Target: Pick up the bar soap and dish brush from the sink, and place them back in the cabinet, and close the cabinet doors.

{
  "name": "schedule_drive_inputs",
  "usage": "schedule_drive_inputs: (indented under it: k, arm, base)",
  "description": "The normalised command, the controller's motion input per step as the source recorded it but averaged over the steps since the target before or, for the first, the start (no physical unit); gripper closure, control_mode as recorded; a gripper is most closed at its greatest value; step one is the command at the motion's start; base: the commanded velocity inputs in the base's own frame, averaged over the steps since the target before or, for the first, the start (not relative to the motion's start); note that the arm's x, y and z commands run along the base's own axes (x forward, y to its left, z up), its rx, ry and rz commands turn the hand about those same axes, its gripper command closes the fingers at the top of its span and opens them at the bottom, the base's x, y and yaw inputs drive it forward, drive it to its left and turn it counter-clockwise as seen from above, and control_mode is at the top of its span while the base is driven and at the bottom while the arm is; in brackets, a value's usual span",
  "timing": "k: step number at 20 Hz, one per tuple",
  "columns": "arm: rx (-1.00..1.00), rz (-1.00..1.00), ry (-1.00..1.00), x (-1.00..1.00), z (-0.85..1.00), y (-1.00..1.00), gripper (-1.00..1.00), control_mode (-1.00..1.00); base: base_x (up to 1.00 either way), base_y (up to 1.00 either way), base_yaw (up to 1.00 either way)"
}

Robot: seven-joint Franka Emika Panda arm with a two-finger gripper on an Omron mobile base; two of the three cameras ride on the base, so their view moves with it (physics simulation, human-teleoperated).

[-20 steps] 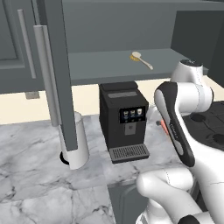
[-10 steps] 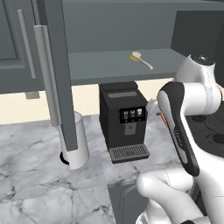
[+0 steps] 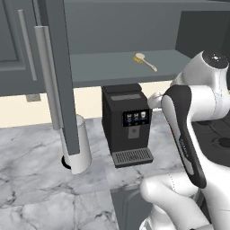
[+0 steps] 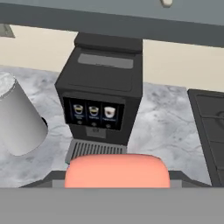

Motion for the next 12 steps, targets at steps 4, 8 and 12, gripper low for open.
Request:
schedule_drive_inputs:
  k: [4, 8, 12]
  arm:
    - [0.0, 0.0, -0.14, 0.0, 0.48, 0.19, 1.0, -1.0]
    - [0.0, 0.0, -0.11, 0.0, 0.45, 0.19, 1.0, -1.0]
    - [0.0, 0.0, -0.07, 0.0, 0.41, 0.2, 1.0, -1.0]
  base:
    - [0.0, 0.0, 0.0]
    - [0.0, 0.0, 0.0]
    - [0.0, 0.0, 0.0]
